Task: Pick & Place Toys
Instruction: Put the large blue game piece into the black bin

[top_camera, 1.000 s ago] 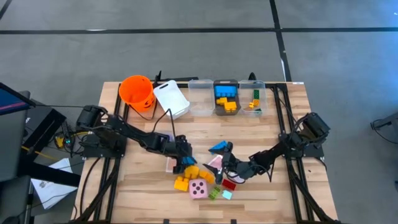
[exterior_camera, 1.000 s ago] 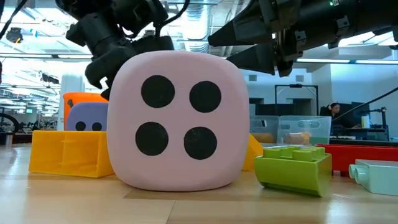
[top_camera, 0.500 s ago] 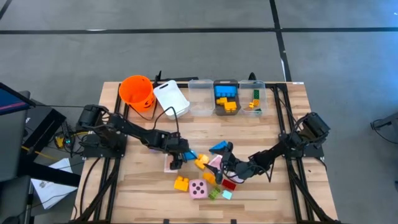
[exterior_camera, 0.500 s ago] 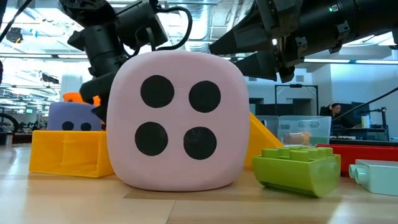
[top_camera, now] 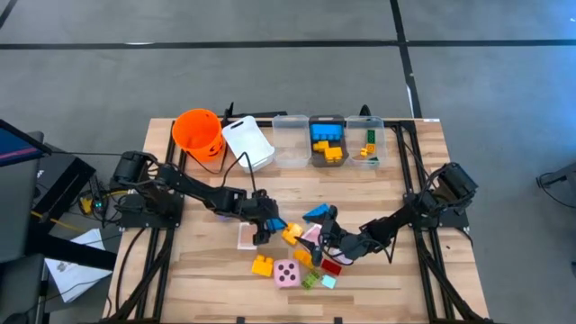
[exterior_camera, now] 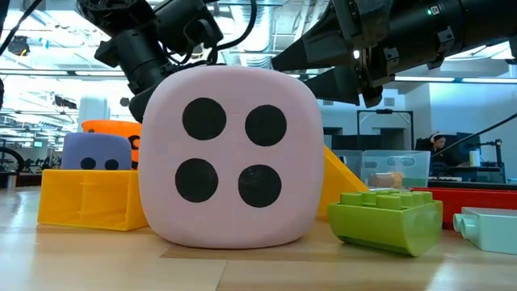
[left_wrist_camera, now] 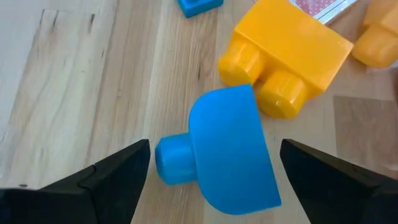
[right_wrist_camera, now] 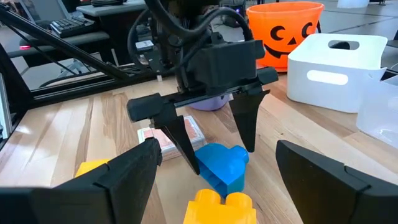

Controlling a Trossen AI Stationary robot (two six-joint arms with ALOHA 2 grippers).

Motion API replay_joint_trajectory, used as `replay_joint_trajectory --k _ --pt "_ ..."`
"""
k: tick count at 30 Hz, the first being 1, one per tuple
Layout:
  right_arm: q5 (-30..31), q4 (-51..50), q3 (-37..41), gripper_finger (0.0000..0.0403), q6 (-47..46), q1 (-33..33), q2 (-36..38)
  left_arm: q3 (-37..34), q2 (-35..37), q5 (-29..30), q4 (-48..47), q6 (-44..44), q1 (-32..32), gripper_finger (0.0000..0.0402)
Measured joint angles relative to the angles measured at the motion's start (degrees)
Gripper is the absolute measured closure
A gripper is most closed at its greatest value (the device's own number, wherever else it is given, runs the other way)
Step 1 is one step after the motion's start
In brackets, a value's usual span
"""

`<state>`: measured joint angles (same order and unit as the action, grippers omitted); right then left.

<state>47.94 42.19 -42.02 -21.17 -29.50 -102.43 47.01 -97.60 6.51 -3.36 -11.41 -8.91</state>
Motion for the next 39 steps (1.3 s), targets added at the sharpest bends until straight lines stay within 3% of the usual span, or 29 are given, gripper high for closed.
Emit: replay_joint_trajectory --k 9,16,19,24,30,35,39 --pt "0.0 -0.2 0.0 0.0085 -0.3 0.0 0.0 0.2 -4.8 1.7 1.3 0.0 -0.1 0.0050" --pt "0.0 -0.2 0.0 0.0085 -0.3 0.0 0.0 0.0 -3.4 2.4 1.6 -0.1 -0.1 0.0056" --pt "0.0 -0.2 0.0 0.0085 -0.3 0.0 0.0 0.0 -3.1 2.8 2.4 -0.1 0.0 0.0077" --pt "0.0 -0.3 0.0 0.0085 -0.5 0.0 0.0 0.0 -3.1 4.6 2.3 -0.1 -0.1 0.0149" --pt "0.0 -0.2 0.0 0.0085 -0.5 0.0 0.0 0.0 -3.0 4.6 2.3 -0.1 0.0 0.0150" --pt "0.5 1.7 0.0 0.0085 -0.4 0.1 0.7 0.0 1.2 4.6 1.3 0.5 0.0 0.0150" --pt "1.1 4.2 0.0 0.0085 4.6 0.5 6.3 0.0 8.3 6.7 1.0 0.5 0.3 0.0150"
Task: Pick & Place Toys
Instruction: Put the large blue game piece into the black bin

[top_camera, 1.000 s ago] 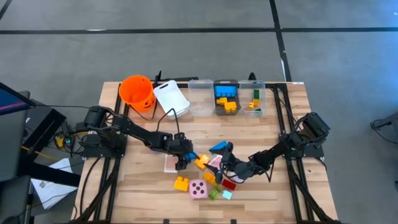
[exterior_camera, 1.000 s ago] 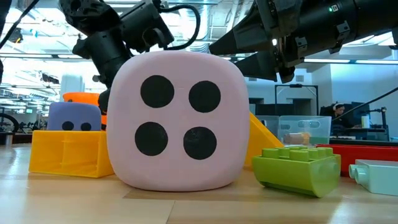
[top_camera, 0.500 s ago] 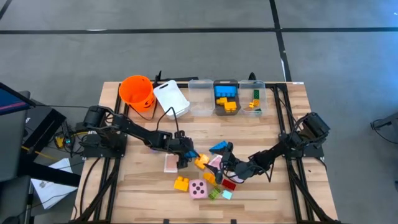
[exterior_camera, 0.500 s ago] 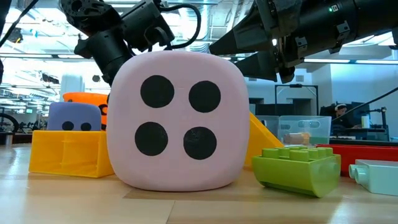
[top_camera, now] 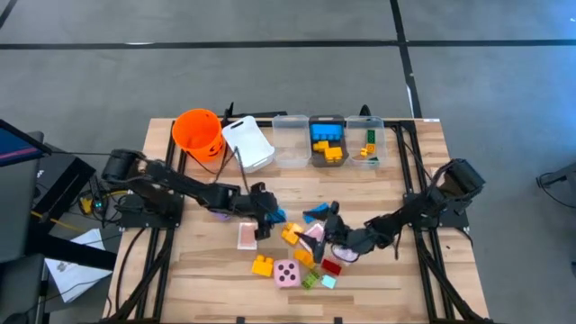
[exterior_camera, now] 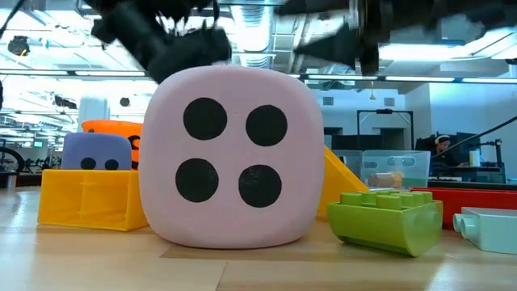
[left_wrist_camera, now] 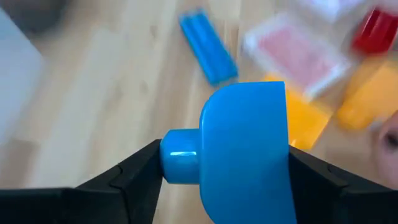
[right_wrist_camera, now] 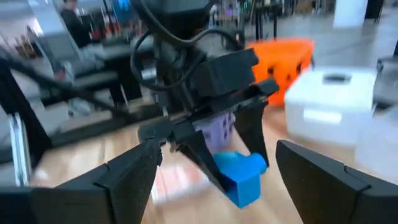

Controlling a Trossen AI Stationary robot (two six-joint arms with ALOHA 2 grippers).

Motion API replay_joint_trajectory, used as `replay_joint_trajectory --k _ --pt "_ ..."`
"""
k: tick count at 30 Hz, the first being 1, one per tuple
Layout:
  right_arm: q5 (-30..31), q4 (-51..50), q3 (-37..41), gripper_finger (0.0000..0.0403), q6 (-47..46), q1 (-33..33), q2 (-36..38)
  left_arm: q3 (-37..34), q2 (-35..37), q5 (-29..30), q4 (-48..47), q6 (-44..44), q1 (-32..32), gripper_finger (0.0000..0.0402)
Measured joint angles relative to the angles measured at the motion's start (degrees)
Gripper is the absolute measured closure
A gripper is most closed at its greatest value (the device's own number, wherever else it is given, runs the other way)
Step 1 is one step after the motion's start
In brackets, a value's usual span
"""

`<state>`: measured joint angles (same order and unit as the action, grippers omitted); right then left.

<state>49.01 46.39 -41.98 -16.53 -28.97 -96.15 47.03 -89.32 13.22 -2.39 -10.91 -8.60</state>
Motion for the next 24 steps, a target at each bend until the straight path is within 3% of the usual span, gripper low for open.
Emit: replay_joint_trajectory --k 6,12,15,18,21,24 --pt "0.1 -3.2 -0.1 0.0085 5.0 -0.3 11.7 0.0 10.6 4.2 -0.6 0.0 0.9 0.0150" --pt "0.2 -9.7 -0.1 0.0085 6.5 -0.1 21.8 0.1 13.2 4.8 2.6 2.2 6.8 0.0150" --pt "0.3 -9.5 -0.1 0.0085 9.4 -0.1 24.7 0.0 11.3 3.9 9.9 6.8 12.2 0.0150" --pt "0.2 -9.6 -0.1 0.0085 11.5 -0.3 26.6 0.0 8.2 -1.5 21.0 8.8 18.8 0.0150" --pt "0.2 -9.9 -0.1 0.0085 13.9 -0.3 27.1 0.4 3.7 -7.0 31.5 7.8 24.9 0.0150" --pt "0.2 -9.5 -0.1 0.0085 16.2 0.1 27.1 3.4 -2.3 -10.5 35.2 5.8 29.2 0.0150"
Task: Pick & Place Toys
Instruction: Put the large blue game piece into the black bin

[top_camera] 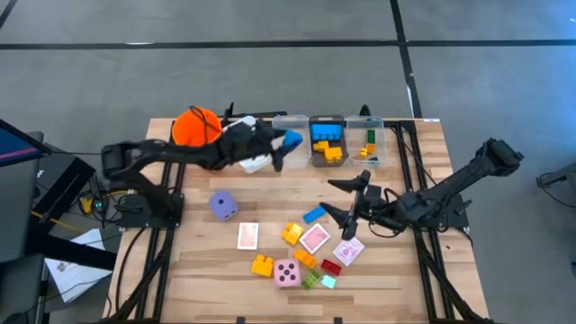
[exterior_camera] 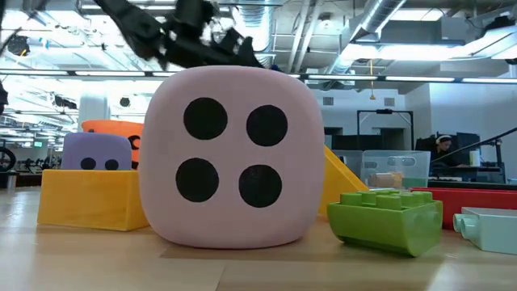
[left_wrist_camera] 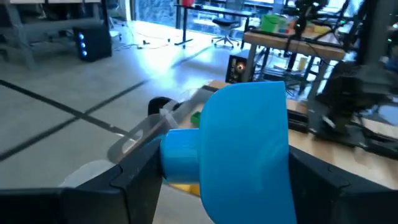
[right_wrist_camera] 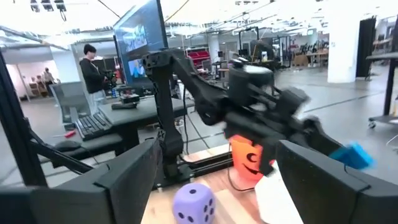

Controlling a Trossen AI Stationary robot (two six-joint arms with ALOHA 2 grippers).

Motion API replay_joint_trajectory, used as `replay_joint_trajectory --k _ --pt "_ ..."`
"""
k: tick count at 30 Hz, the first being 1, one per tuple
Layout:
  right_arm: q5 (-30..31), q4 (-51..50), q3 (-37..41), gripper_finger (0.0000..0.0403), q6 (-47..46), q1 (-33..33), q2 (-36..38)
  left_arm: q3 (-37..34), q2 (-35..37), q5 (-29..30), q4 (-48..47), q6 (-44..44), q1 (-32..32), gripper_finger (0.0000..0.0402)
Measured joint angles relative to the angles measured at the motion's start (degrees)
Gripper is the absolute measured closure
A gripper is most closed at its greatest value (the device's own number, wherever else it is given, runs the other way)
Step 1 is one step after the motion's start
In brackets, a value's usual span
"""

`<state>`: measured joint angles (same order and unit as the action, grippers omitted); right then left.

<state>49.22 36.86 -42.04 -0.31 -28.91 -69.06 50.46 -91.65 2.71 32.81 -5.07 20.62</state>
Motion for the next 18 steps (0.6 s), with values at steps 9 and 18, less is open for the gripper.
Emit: replay_joint_trajectory --k 9,18 --pt "0.0 2.6 0.0 0.0085 6.9 2.9 0.0 20.7 -19.3 -6.4 -1.9 -0.8 3.1 0.0150" --pt "0.0 1.4 0.0 0.0085 8.2 5.1 0.0 28.1 -24.9 -5.2 -5.0 3.3 3.3 0.0052"
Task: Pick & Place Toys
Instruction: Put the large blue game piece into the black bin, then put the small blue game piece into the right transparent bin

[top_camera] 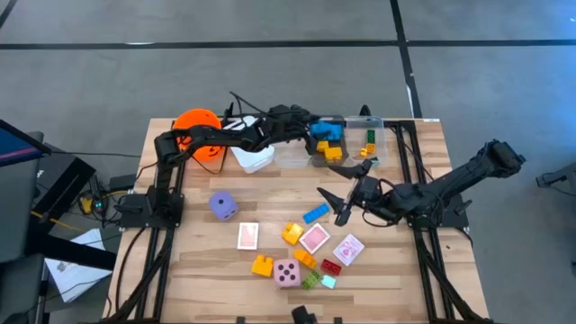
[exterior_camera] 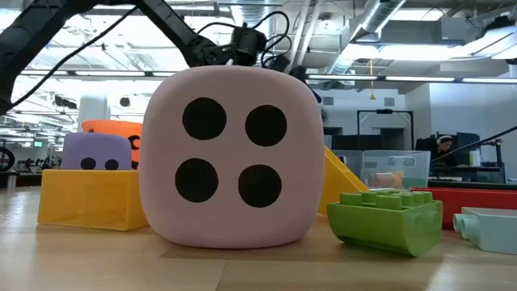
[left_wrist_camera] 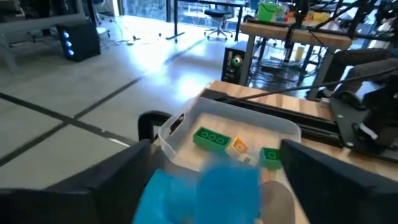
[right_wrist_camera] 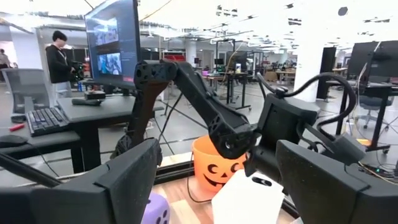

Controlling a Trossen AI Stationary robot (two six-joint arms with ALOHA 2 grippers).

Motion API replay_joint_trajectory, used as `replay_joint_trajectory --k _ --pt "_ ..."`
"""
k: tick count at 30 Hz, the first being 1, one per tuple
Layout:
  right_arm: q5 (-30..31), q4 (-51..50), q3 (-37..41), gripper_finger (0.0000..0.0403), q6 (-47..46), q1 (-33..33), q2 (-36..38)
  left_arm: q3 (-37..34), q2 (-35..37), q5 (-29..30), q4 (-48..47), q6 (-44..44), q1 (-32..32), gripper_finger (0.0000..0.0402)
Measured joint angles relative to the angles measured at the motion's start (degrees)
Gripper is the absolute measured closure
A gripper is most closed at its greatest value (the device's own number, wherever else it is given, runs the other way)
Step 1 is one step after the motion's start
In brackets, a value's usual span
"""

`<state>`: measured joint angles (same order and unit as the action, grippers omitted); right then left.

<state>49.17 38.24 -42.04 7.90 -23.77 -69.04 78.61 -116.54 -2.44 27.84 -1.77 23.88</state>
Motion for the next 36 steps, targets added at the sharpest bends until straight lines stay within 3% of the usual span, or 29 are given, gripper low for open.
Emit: replay_joint_trajectory --k 3,6,11,15,19,22,24,31,33,36 --pt "0.0 -1.1 0.0 0.0085 -1.4 -0.2 0.0 0.0 0.2 0.5 -0.9 0.0 0.0 0.0014" --pt "0.0 -2.1 0.0 0.0085 -3.3 -0.7 0.0 0.0 1.9 -1.3 -3.5 -0.2 -0.3 0.0028" --pt "0.0 -4.6 0.0 0.0085 -5.2 -3.5 0.0 -0.1 8.1 -14.9 -16.6 0.2 -1.3 0.0054" --pt "-0.1 -5.4 0.0 0.0085 -5.1 -6.4 0.0 0.0 16.9 -27.3 -30.9 2.7 -3.7 0.0065" --pt "-0.1 -5.3 0.0 0.0085 -4.9 -8.5 0.0 -2.0 25.8 -28.4 -39.9 5.1 -10.6 0.0068" --pt "-0.1 -5.2 0.0 0.0085 -4.9 -8.9 0.0 -6.4 31.7 -23.2 -40.2 6.0 -18.2 0.0069" --pt "-0.1 -5.3 0.0 0.0085 -5.3 -8.9 0.0 -9.7 34.8 -16.7 -40.0 6.1 -24.1 0.0068" --pt "-0.1 -5.2 0.0 0.0085 -7.0 -8.6 -0.6 -21.5 40.9 15.4 -39.5 8.5 -41.9 0.0058" --pt "-0.2 -5.3 0.0 0.0085 -7.2 -8.3 -0.6 -24.3 41.6 20.8 -39.4 6.0 -44.9 0.0054" --pt "-0.2 -5.3 0.0 0.0085 -8.1 -8.2 -0.6 -28.0 41.9 23.6 -38.6 0.7 -47.4 0.0050"
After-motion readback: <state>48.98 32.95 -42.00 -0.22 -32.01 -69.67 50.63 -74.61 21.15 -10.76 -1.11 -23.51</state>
